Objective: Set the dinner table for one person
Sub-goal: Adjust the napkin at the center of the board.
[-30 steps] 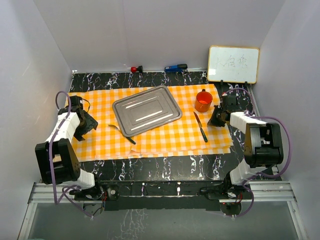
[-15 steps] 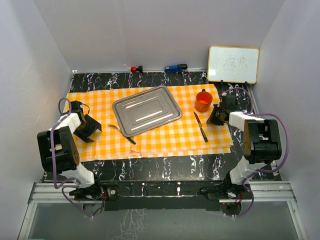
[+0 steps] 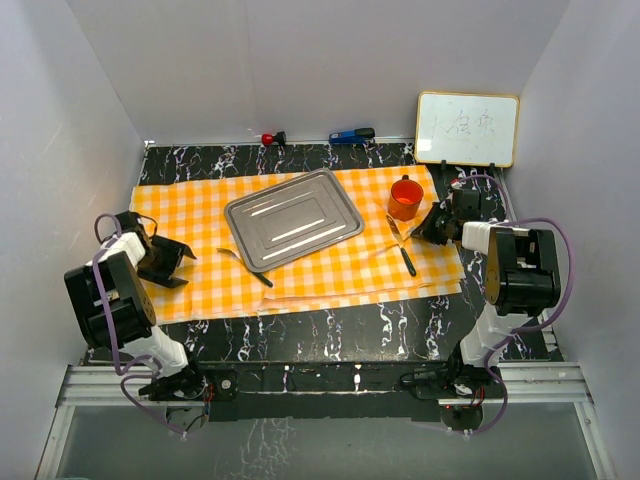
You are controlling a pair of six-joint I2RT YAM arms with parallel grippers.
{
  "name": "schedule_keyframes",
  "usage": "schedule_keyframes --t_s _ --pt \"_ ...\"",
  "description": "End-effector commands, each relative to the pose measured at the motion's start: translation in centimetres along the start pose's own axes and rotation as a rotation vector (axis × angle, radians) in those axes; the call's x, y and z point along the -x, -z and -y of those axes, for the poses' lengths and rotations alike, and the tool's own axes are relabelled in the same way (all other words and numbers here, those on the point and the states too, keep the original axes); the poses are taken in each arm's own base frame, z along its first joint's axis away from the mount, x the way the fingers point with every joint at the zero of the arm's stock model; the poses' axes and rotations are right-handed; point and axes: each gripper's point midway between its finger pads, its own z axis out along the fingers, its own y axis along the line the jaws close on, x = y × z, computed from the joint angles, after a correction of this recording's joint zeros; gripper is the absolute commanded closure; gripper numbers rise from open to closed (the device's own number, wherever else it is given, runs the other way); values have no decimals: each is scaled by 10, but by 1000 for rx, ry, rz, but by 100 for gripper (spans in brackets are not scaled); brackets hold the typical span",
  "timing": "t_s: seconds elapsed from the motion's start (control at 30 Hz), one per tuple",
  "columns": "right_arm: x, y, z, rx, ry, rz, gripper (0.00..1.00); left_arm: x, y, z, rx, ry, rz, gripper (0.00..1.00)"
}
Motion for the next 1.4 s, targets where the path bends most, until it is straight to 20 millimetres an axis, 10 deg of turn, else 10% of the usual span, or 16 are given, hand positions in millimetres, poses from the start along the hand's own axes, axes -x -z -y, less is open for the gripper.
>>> schedule_keyframes --t_s 0.0,0.53,0.93,1.37 --pt "-39 -11 61 -225 -29 -93 100 2 -22 -34 92 62 -23 36" --pt "-40 8 71 -329 -34 -129 100 21 -6 -13 36 -7 43 42" --pt "-43 55 16 -247 48 -146 100 43 63 79 -71 -271 325 33" --pt "63 101 -74 8 147 202 96 46 56 125 -87 -442 333 29"
